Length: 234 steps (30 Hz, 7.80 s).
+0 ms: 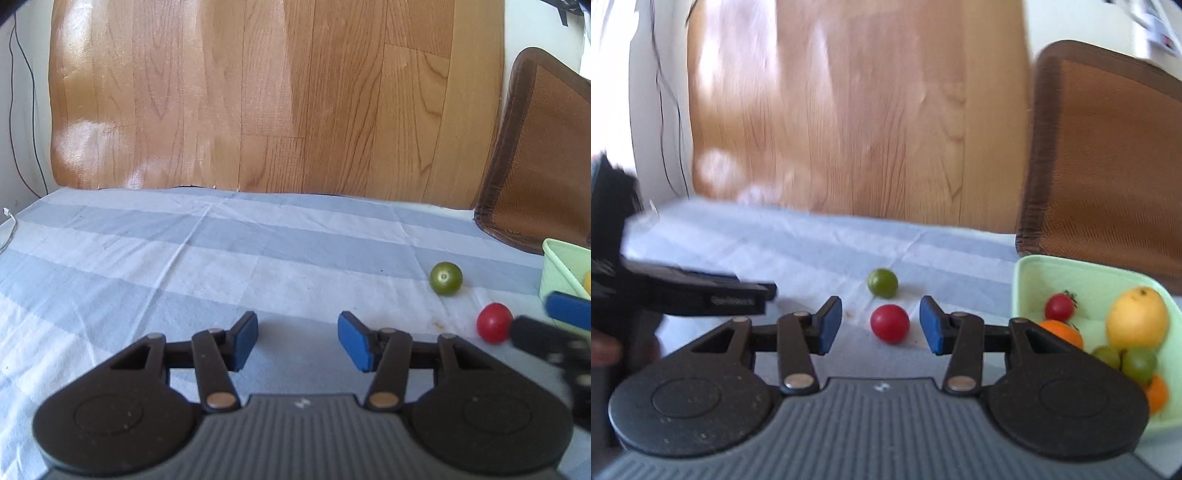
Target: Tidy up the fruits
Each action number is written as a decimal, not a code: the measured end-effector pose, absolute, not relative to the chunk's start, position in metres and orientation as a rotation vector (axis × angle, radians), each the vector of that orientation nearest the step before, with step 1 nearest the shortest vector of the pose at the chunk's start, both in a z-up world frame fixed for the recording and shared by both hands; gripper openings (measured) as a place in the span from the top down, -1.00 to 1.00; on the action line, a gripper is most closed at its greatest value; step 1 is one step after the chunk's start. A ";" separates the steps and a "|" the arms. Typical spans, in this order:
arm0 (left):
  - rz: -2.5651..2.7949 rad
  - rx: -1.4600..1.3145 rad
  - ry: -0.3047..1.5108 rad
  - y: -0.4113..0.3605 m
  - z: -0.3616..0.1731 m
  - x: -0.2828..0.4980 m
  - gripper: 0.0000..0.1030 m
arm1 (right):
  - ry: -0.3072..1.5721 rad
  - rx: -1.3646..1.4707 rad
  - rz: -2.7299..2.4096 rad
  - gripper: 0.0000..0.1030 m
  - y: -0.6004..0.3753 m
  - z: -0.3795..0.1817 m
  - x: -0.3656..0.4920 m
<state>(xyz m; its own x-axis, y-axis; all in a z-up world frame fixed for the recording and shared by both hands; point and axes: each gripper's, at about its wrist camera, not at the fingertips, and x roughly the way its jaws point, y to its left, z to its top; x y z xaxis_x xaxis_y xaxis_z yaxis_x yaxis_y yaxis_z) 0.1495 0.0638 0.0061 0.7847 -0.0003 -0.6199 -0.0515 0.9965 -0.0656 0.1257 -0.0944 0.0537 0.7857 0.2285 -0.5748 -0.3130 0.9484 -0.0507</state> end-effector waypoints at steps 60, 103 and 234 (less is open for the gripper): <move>-0.497 -0.040 0.558 -0.044 0.083 0.152 0.45 | 0.360 0.138 0.114 0.38 -0.232 0.076 0.064; -0.209 0.024 0.601 -0.053 0.037 0.026 -0.21 | 0.348 0.346 -0.036 -0.22 -0.223 0.062 -0.030; -0.005 0.118 0.635 -0.038 0.009 0.023 -1.00 | 0.458 0.475 -0.093 -0.55 -0.237 0.040 -0.020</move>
<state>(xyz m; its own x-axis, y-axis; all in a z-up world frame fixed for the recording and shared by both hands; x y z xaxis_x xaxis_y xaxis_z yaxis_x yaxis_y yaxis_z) 0.0225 -0.0382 0.0089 0.8052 0.0312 -0.5922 0.0413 0.9933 0.1084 -0.0200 -0.2369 0.0400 0.8949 0.0185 -0.4459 0.1910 0.8871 0.4202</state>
